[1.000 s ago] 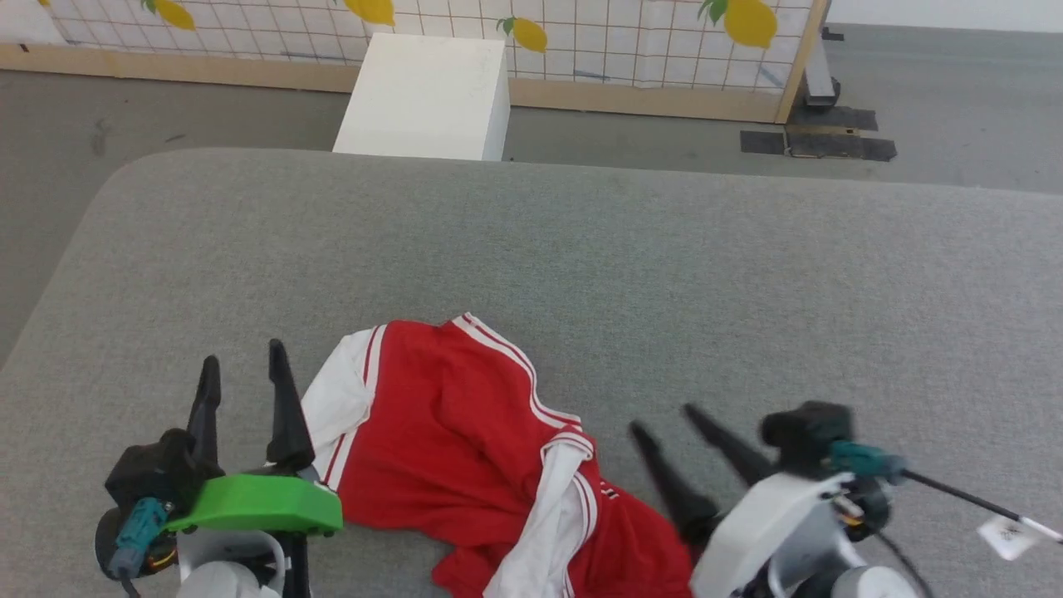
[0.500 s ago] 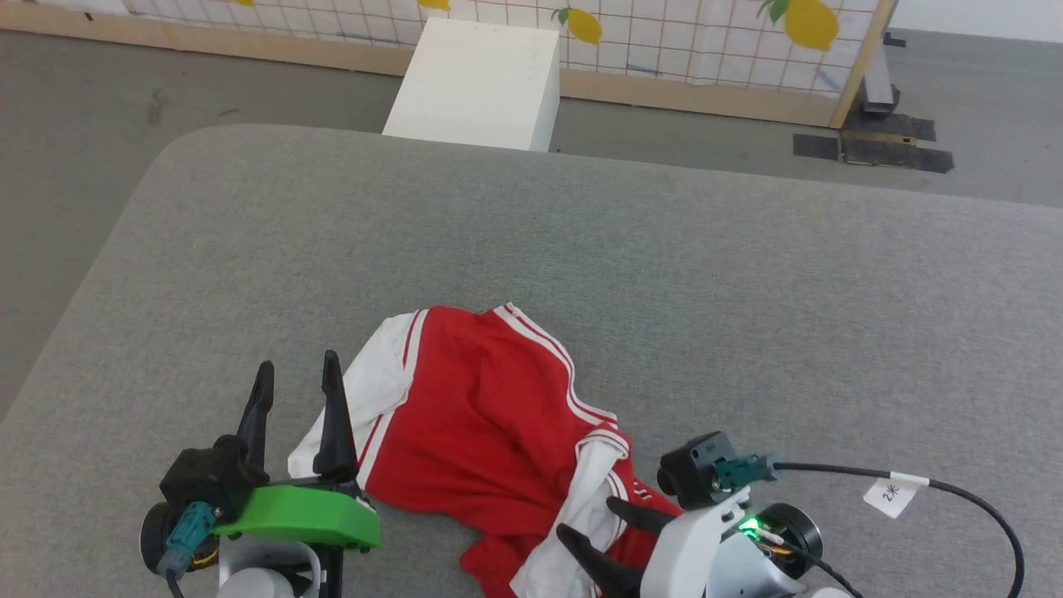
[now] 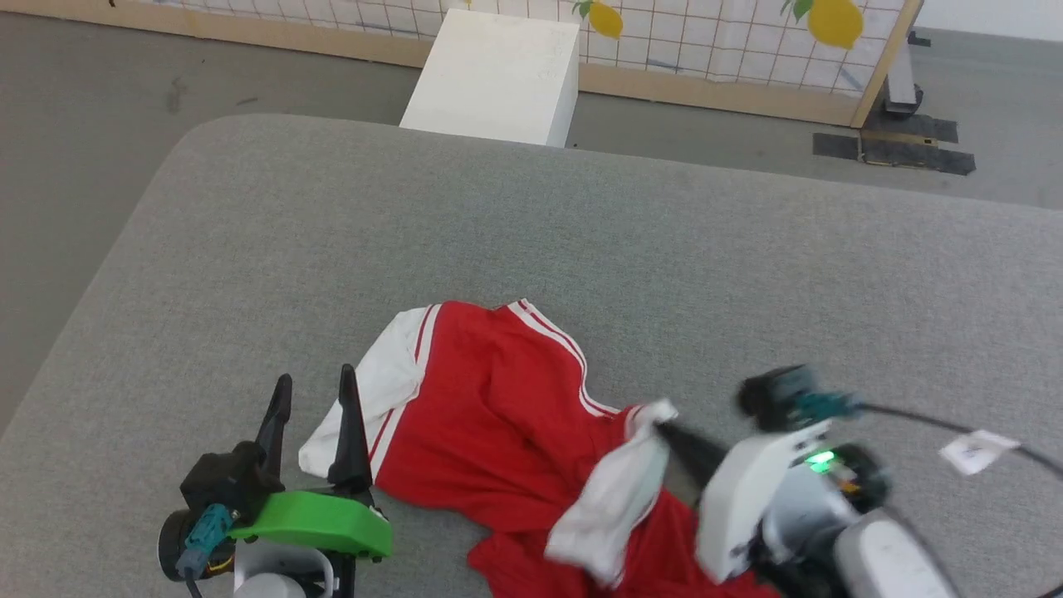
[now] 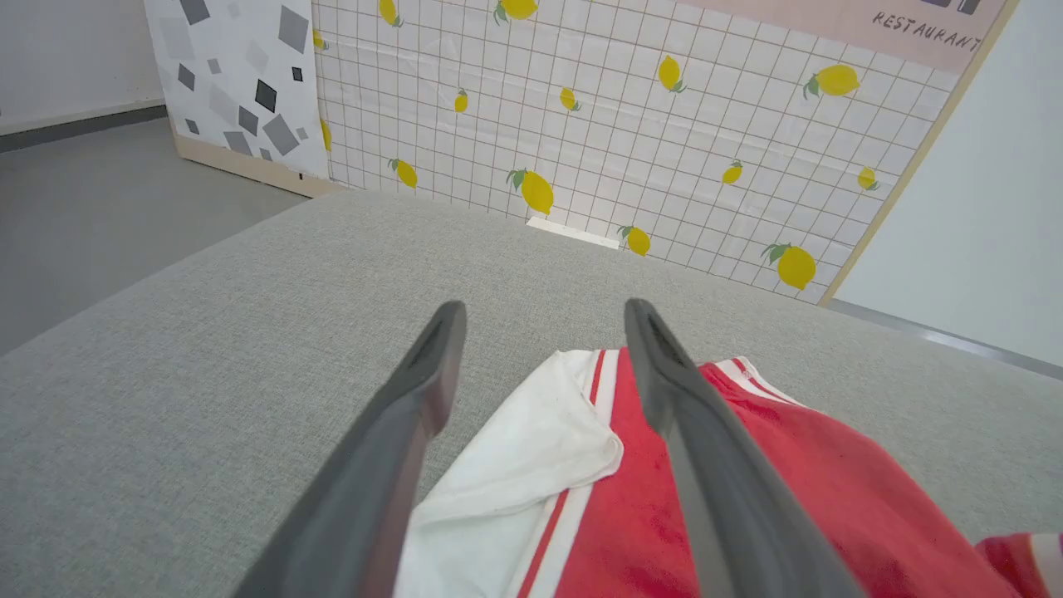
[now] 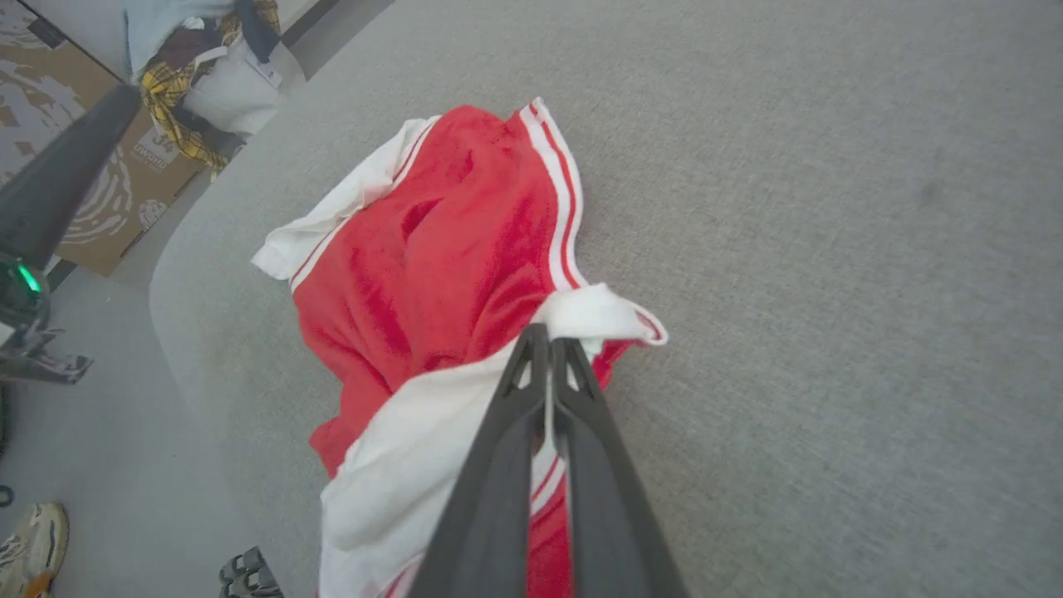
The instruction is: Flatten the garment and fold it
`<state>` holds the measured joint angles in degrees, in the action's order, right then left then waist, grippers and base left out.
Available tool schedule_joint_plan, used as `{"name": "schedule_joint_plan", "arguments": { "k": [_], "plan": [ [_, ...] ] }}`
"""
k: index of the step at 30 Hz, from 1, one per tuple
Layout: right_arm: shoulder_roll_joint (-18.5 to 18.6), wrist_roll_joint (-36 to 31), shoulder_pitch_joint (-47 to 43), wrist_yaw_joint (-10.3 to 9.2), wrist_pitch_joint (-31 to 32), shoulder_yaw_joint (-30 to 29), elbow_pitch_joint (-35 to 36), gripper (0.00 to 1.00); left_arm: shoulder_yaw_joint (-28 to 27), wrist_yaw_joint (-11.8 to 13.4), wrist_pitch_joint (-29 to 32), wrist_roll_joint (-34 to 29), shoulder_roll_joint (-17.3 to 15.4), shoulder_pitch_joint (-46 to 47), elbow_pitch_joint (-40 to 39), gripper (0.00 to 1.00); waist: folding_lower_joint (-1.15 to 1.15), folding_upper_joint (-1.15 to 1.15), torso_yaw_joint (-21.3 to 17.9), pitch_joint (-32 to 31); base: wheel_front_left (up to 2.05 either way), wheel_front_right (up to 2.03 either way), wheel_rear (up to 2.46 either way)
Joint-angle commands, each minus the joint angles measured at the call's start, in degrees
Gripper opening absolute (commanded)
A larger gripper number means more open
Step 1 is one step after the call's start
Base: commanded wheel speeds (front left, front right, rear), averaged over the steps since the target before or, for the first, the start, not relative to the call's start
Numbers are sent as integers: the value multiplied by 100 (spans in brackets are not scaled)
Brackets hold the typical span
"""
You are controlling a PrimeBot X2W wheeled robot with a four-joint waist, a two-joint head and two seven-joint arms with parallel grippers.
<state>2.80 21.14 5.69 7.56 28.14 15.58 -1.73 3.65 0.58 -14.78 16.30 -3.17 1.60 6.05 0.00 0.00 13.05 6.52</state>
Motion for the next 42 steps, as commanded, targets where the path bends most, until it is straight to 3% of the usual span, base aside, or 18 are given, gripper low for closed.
{"name": "schedule_joint_plan", "arguments": {
  "k": [1, 7, 12, 13, 14, 19, 24, 33, 37, 42],
  "plan": [
    [8, -186, 127, -8, -9, -243, 33, 0, 19, 9, -21, 36, 28, 48, 4, 100, 0, 0, -24, -28, 0, 0, 0],
    [214, -1568, 395, -8, 375, -1826, 196, 0, 46, -1, -21, 27, 28, 68, -8, 100, 0, 0, -69, -7, 0, 0, 0],
    [430, -2269, 745, -8, 314, -2861, -169, 0, 89, -10, -21, 56, 29, 123, 6, 100, 0, 0, -83, 102, 0, 0, 0],
    [420, -2371, 831, -8, 200, -3041, -290, 42, 99, -14, -21, 62, 29, 147, 16, 100, 0, 0, -83, 126, 0, 0, 0],
    [393, -2430, 878, -8, 149, -3169, -403, 100, 103, -15, -21, 69, 29, 164, 22, 100, 0, 0, -83, 139, 0, 0, 0],
    [198, -2550, 1088, -8, -328, -3741, -807, 100, 127, -15, -21, 88, 29, 214, 69, 100, 0, 0, -123, 178, 0, 0, 0],
    [50, -2513, 948, -8, -1195, -3855, -677, 100, 124, -19, -21, 45, 29, 191, 97, 100, 0, 0, -253, 110, 0, 0, 0],
    [10, -1614, -222, -8, -2472, -2648, -373, 100, 209, -189, -22, -136, 29, 216, 332, 100, 0, 0, -666, -48, 0, 0, 0],
    [10, -1370, -560, -8, -2756, -2116, -319, 100, 444, -277, 36, -416, -58, 342, 794, 100, 0, 0, -905, -45, 0, 0, 0],
    [9, -1150, -610, -8, -2807, -1760, -369, 100, 745, -346, 633, -711, -257, 768, 1389, 100, 0, 0, -1226, 4, 0, 0, 0]
  ]
}}
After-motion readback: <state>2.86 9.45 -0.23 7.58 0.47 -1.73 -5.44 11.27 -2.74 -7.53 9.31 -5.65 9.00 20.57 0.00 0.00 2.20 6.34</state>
